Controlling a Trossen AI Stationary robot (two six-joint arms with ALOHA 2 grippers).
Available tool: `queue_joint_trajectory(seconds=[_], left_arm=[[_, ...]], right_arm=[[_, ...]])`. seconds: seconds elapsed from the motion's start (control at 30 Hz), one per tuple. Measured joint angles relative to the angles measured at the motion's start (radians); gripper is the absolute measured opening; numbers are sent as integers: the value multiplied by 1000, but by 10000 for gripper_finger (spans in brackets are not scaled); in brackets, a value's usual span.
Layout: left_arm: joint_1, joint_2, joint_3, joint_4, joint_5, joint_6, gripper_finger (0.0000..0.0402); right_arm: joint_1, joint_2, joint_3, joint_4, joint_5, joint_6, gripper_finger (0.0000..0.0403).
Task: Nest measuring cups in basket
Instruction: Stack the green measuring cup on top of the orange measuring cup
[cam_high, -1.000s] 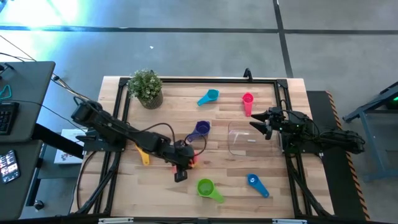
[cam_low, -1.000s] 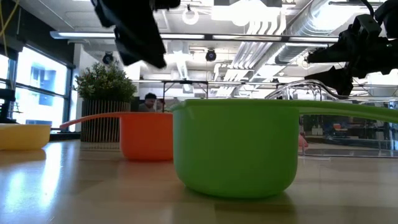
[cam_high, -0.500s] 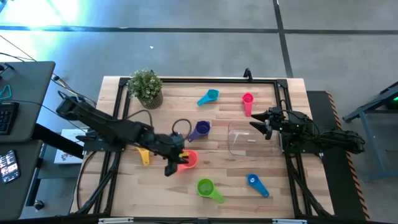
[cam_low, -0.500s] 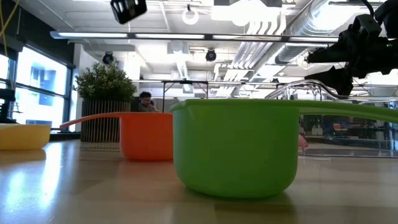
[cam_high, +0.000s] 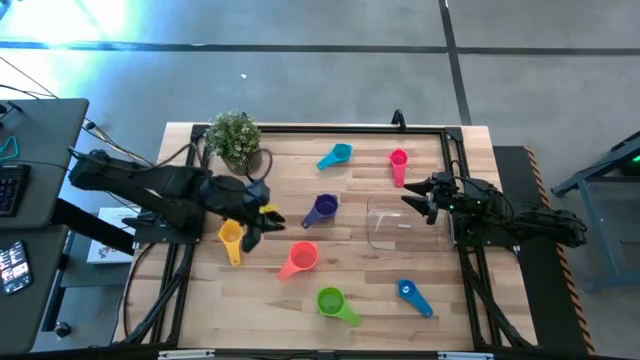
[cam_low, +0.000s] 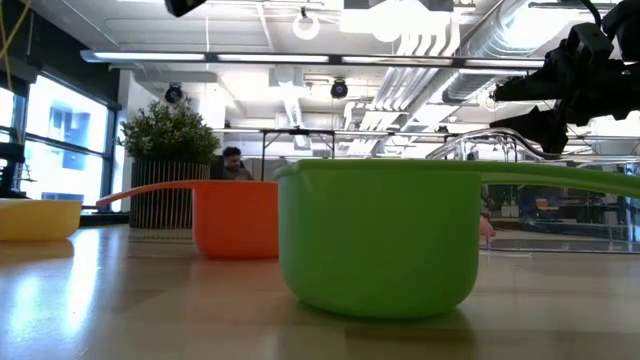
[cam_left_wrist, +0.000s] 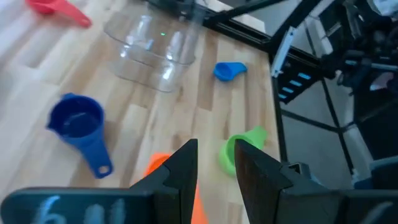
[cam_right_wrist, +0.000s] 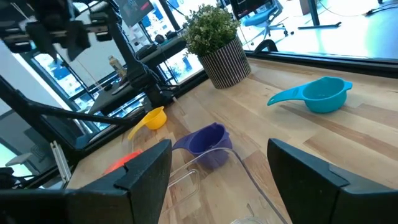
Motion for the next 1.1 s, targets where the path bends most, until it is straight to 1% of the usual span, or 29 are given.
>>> queue_joint_trajectory(seconds=[0.07,0.17,0.27,0.47,0.57,0.63,0.73,0.97,1.03,1.1], left_arm=[[27,-25,0,-7,0,1,97],[61,-64,0,-15,-1,29,97],[94,-100,0,-16,-1,75,97],[160,-155,0,-27,-1,97,97],[187,-178,0,-30,0,97,97],[201,-189,0,-30,-1,104,97],[216,-201,0,-30,0,106,97],[228,-205,0,-30,0,105,97],[228,-205,0,-30,0,105,97],[228,-205,0,-30,0,105,97]], right_arm=[[0,-1,-1,6,0,46,257],[0,-1,-2,44,4,234,257],[0,0,-2,69,53,378,257],[0,-1,-2,73,85,589,257],[0,-1,-2,78,154,616,257],[0,-1,-2,110,176,634,257],[0,-1,-2,221,175,618,257],[1,0,-1,595,172,503,257],[1,0,0,657,155,490,257],[1,0,5,670,143,492,257]])
